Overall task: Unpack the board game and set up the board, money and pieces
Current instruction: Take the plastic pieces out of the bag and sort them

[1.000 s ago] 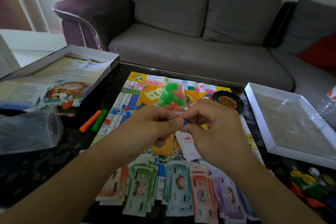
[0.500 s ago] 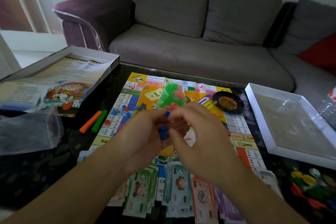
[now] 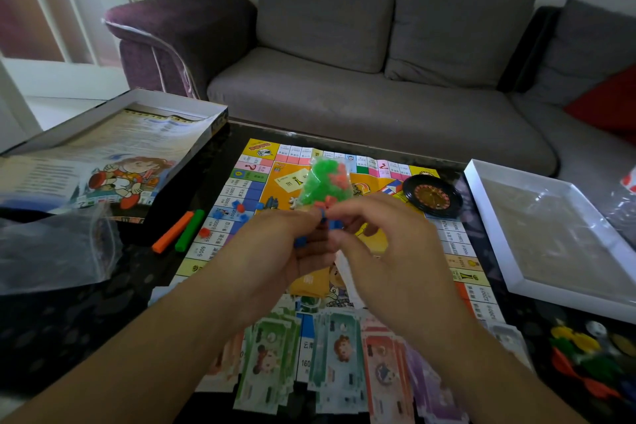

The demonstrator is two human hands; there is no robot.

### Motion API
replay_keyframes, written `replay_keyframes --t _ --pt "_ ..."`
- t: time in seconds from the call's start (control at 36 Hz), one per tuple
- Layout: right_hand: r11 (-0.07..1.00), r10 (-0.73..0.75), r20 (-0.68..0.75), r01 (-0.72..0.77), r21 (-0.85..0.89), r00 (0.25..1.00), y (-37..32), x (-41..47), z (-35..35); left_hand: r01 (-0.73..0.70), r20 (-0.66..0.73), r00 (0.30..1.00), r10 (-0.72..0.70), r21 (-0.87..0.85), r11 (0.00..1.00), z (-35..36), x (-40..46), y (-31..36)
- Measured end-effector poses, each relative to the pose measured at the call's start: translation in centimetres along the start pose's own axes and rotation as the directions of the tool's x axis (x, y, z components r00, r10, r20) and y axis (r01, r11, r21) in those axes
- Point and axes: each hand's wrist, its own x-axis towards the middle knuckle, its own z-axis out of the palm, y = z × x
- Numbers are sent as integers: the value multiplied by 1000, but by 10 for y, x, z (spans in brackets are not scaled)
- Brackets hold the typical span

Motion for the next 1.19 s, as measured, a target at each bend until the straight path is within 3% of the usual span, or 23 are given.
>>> replay_keyframes --t 0.17,0.28,0.53,0.75,0.89,1.19 --pt "936 237 -24 -221 275 971 6 9 -13 -144 99 988 115 359 922 -8 -2 5" --pt "867 285 10 -263 423 958 4 10 -18 -222 180 971 155 456 862 -4 -6 7" --pt "789 318 90 -316 527 944 8 9 -14 -323 278 941 195 553 768 -2 -11 6" --pt "820 276 76 -276 502 958 9 9 -16 -350 271 935 228 614 707 -2 -12 7" --pt "902 210 91 -229 367 973 12 8 -16 -370 273 929 250 684 628 -2 -11 6" --pt "995 -87 179 77 59 980 15 10 -22 -398 288 916 280 744 537 -6 -14 13"
